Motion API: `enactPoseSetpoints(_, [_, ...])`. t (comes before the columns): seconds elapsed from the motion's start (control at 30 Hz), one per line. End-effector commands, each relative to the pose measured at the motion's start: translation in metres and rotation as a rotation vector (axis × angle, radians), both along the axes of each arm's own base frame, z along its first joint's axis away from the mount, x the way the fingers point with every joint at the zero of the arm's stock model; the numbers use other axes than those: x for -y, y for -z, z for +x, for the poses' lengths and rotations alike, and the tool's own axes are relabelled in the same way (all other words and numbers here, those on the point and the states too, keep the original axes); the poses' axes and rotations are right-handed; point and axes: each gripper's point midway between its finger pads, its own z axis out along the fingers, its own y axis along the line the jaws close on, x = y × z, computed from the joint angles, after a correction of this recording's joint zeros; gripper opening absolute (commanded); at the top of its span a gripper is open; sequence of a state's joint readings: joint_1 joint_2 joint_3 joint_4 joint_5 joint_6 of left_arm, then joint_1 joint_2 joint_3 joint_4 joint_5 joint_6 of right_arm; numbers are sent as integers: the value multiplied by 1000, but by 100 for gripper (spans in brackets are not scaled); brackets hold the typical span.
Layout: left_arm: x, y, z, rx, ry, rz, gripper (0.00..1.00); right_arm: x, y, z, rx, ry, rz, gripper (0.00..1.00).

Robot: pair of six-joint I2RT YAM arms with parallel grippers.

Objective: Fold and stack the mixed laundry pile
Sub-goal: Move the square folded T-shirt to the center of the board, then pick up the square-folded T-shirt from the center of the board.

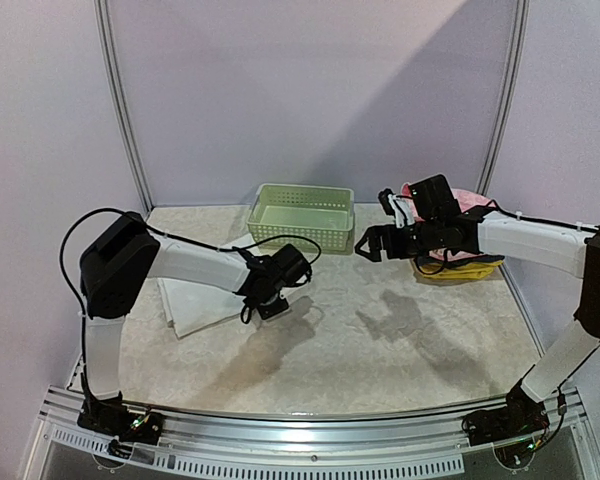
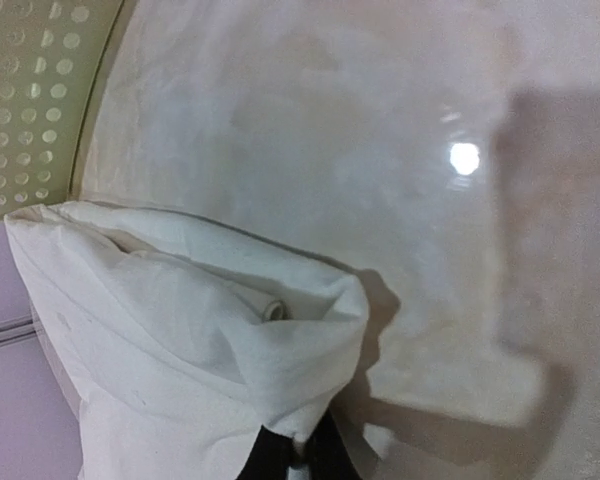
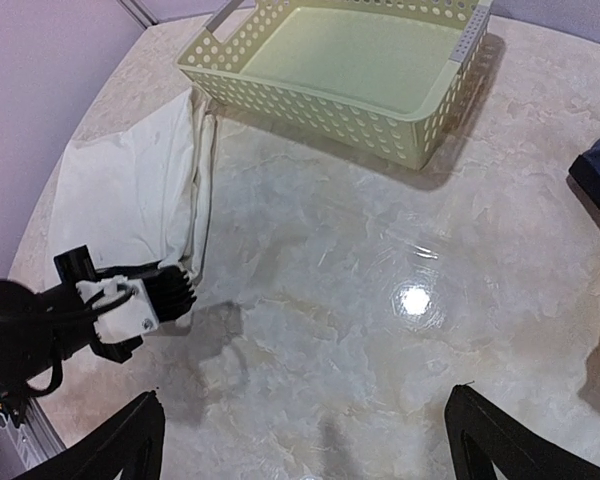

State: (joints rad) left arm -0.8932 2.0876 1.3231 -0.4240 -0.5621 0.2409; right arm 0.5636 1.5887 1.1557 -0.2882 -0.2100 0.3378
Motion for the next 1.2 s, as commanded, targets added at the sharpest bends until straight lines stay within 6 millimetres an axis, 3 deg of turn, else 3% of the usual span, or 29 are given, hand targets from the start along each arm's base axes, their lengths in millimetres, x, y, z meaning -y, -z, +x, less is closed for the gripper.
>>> enactPoseSetpoints(0.0, [24, 9, -49, -66, 74, -37, 0, 7, 0, -8, -6, 24, -3, 99])
enactPoseSetpoints(0.3, [58, 6, -107, -123, 173, -77, 0, 13, 7, -15, -24, 39, -9, 99])
enactPoseSetpoints(0.63, [106, 0, -189, -258, 360, -172, 0, 38, 11, -27, -18, 121, -44, 99])
enactPoseSetpoints(0.73, [116, -9, -203, -282, 388, -224, 0, 46, 13, -31, -16, 152, -47, 99])
enactPoseSetpoints(0.8, [118, -14, -206, -285, 394, -253, 9, 49, 13, -34, -14, 165, -44, 99])
enactPoseSetpoints(0.93, [118, -21, -207, -280, 399, -277, 40, 56, 12, -41, -14, 189, -37, 99])
enactPoseSetpoints(1.17, [112, -31, -204, -247, 409, -271, 64, 71, 23, -59, -54, 222, -48, 99])
